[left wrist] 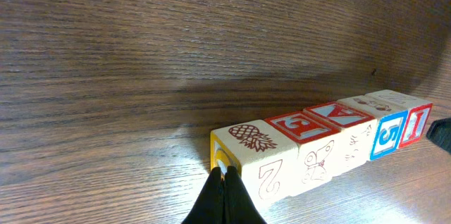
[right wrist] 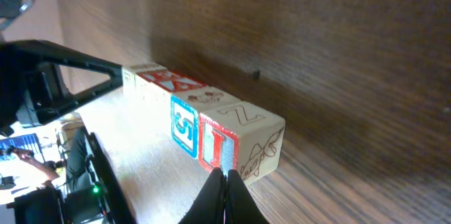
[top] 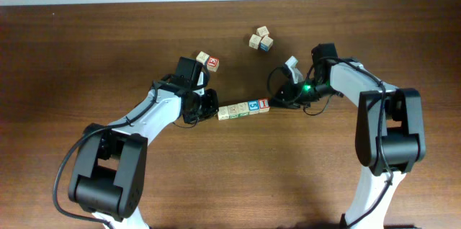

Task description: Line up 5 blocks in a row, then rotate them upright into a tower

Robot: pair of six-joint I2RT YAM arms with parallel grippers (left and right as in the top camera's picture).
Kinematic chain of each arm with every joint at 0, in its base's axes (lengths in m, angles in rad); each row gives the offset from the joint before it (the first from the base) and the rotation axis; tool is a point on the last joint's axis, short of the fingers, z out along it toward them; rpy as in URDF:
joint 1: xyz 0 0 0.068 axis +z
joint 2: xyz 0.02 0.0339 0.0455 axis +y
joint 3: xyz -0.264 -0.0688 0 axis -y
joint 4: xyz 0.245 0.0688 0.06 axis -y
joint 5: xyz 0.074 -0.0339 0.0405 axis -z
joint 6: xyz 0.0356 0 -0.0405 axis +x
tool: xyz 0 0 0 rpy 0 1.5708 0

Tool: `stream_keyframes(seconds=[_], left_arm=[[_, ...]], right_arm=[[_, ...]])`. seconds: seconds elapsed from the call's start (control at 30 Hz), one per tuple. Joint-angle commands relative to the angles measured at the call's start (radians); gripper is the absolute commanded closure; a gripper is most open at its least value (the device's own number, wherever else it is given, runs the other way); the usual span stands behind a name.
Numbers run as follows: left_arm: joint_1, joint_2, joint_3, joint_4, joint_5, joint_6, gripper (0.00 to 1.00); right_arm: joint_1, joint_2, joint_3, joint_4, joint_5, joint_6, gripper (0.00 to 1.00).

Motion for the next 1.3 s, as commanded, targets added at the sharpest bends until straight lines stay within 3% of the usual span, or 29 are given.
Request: stream_keyframes(seconds=[0.0,0.43,1.27], left_arm=[[0.0,0.01,-0.013,0.002,0.021,0.017,1.0],[0.0,0.01,-0.013,0.005,0.021,0.016,1.0],[0.0,0.01,-0.013,0.006,0.021,0.016,1.0]], right_arm=[[-0.034,0.02,-0.011,0.003,-0.039,-0.014,0.96],[-0.043,0.117,-0.011,0.035,-0.069,-0.012,0.96],[-0.042,0.119,-0.011,0.074,-0.178,-0.045,0.96]])
